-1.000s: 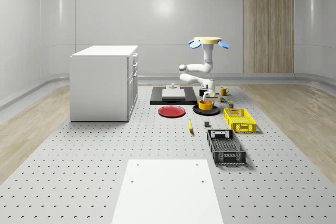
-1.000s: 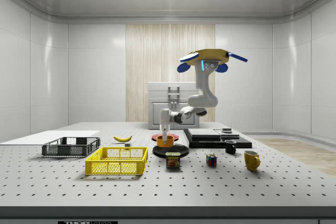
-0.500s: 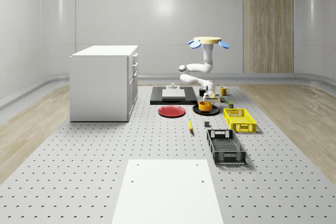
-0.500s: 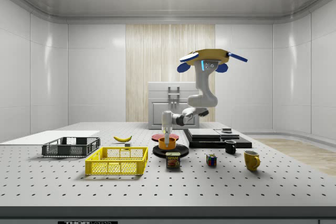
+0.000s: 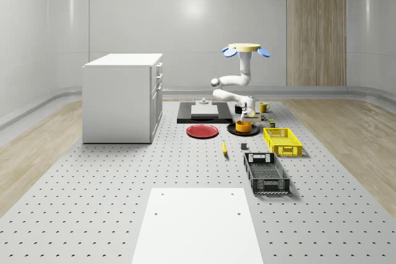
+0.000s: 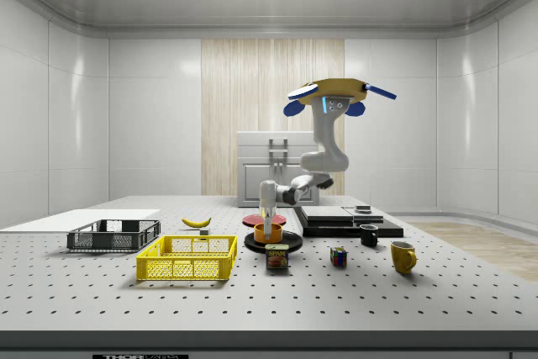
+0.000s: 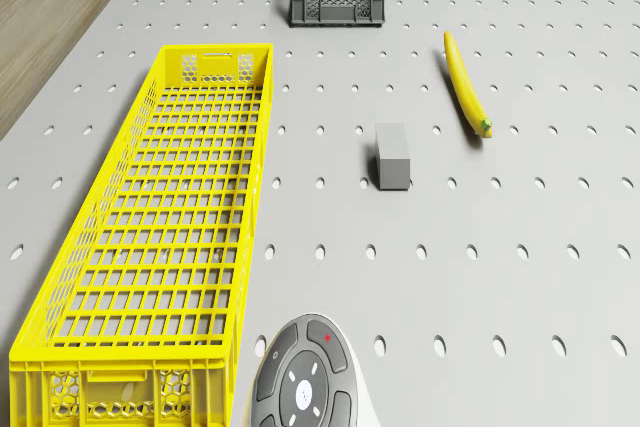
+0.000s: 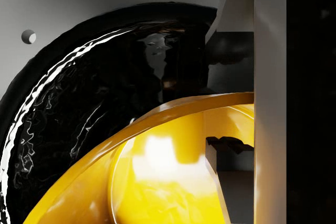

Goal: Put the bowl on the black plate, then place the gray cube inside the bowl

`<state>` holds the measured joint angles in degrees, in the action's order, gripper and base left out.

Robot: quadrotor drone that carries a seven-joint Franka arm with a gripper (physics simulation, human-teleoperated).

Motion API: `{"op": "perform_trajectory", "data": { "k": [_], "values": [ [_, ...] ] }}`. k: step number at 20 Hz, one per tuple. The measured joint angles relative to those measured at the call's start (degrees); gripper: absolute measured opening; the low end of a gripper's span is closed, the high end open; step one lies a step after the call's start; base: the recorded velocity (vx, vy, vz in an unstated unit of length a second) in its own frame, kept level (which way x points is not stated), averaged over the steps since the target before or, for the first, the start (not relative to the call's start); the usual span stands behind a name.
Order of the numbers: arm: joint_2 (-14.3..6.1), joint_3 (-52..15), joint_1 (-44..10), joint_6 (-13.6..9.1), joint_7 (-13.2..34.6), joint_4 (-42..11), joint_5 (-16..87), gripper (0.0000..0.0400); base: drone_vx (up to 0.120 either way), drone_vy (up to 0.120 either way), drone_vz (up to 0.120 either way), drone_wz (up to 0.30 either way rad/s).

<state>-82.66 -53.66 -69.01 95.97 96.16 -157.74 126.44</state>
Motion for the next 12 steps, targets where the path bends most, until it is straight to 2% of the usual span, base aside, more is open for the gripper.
{"op": "perform_trajectory", "data": {
  "k": [3,4,6,12],
  "values": [
    [0.23,-0.71,0.37,-0.81,-0.01,-0.63,-0.55,0.0333,0.013,0.0,0.12,0.0],
    [0.31,-0.9,0.48,-1.03,-0.03,-0.79,-0.69,0.0348,0.12,0.0,0.12,0.0],
    [0.46,-1.17,0.68,-1.41,-0.07,-1.04,-0.89,0.0368,0.12,-0.1,0.12,0.0],
    [0.92,-1.48,1.11,-2.14,-0.28,-1.4,-1.02,0.0393,0.12,-0.12,0.0,0.0]
  ]
}}
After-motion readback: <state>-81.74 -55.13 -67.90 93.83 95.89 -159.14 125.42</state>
